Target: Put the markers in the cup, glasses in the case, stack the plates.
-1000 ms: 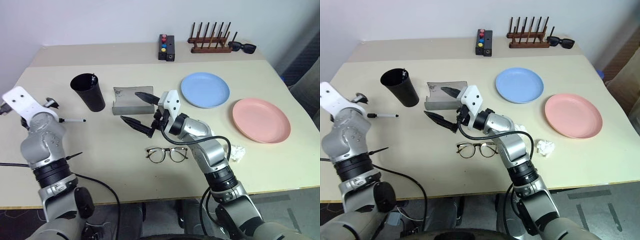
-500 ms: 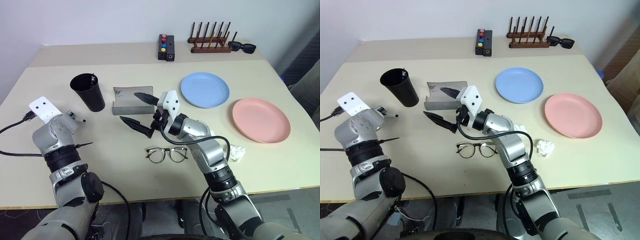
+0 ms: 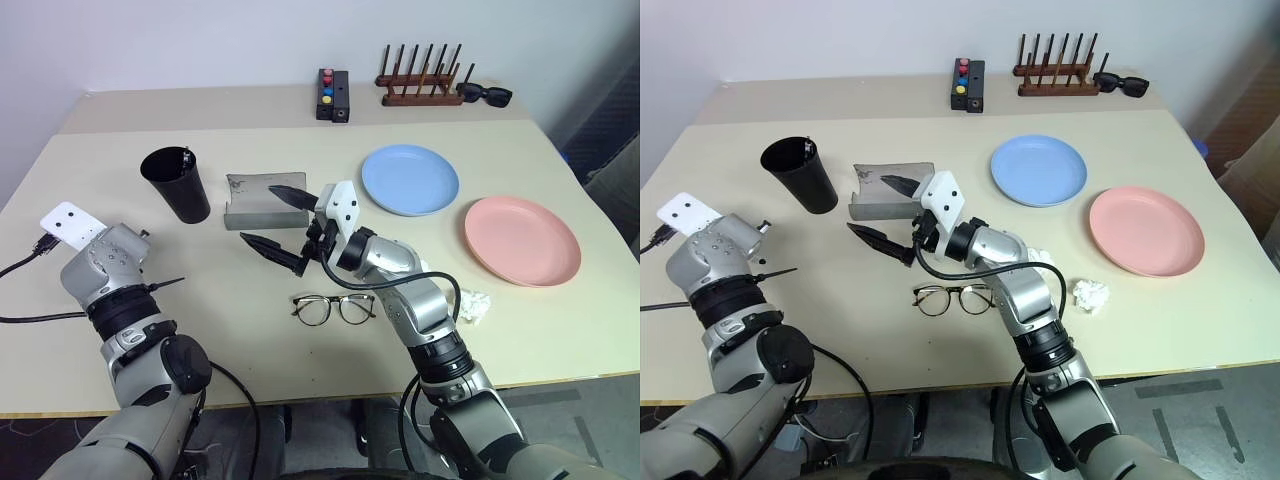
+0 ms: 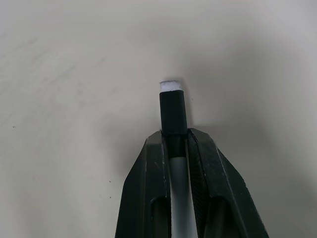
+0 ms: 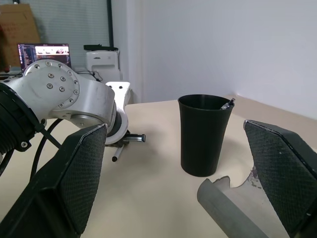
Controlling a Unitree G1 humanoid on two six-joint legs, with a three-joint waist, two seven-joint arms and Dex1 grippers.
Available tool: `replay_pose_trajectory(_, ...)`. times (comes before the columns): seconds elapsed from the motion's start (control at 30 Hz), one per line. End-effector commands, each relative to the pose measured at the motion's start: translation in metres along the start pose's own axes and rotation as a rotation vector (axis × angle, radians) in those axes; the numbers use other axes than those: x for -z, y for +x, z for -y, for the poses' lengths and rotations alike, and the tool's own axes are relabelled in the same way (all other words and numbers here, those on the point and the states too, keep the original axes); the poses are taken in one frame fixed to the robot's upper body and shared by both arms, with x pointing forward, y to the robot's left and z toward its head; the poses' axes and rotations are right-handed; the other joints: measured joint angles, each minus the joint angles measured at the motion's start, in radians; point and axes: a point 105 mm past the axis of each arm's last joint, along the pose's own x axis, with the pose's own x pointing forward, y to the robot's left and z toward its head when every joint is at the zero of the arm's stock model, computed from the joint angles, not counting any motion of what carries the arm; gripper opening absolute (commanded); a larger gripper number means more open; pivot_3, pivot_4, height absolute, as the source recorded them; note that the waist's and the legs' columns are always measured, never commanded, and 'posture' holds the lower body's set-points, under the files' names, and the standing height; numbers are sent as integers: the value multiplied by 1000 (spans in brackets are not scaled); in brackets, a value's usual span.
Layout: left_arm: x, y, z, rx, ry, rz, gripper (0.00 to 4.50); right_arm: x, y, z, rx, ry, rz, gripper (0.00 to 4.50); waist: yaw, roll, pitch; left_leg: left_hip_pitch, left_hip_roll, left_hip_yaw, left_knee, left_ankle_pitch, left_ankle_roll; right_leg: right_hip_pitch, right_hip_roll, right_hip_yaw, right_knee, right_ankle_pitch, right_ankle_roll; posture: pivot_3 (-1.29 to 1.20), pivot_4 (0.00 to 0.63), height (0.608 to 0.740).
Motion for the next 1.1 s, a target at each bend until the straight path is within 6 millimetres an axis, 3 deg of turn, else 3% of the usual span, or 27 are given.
replay_pose_trajectory(0.03, -35, -7, -3, 31, -64, 191, 19, -13, 4, -3, -20, -19, 49, 4500, 0, 0, 0, 0, 0, 0, 0, 0, 0, 0, 0, 0, 0, 0, 0, 0, 150, 739)
replay_pose_trajectory(0.17, -77, -26, 5, 138, -84, 453, 19, -13, 5, -3, -20, -20, 50, 4500, -1, 0, 0, 0, 0, 0, -1, 0, 0, 0, 0, 0, 0, 0, 0, 0, 150, 739)
replay_pose_trajectory(0.3, -134, -97, 47, 600, -62, 890, 19, -14, 5, -3, -17, -20, 57, 4500, 3, 0, 0, -1, 0, 0, -1, 0, -1, -1, 0, 0, -2, 0, -1, 0, 150, 739)
replay_pose_trajectory(0.4, -143, -135, 73, 805, 27, 1047, 19, -20, 6, 2, 6, -8, 86, 4500, 5, 0, 0, -2, 0, 1, 0, 1, -1, 0, 0, 0, -3, 0, -1, 0, 150, 739)
replay_pose_trajectory(0.5, -141, -152, 95, 948, 47, 1082, 19, -25, 7, 7, 28, 6, 107, 4500, 4, 0, 0, -1, 0, 1, 0, 1, -1, 0, 0, 0, -3, 0, -1, 0, 150, 739)
replay_pose_trajectory(0.73, -112, -143, 133, 1096, 120, 997, 19, -26, 8, 10, 40, 3, 114, 4500, -9, 0, 0, -1, 0, 1, -1, 0, 0, 0, 0, 0, -3, 0, -1, 0, 150, 739)
replay_pose_trajectory(1.1, -87, -114, 133, 1059, 181, 967, 19, -27, 3, 13, 61, -9, 107, 4500, -23, 0, 0, -1, 0, 0, -1, 0, 0, 0, 0, 0, -2, 0, 0, 0, 150, 739)
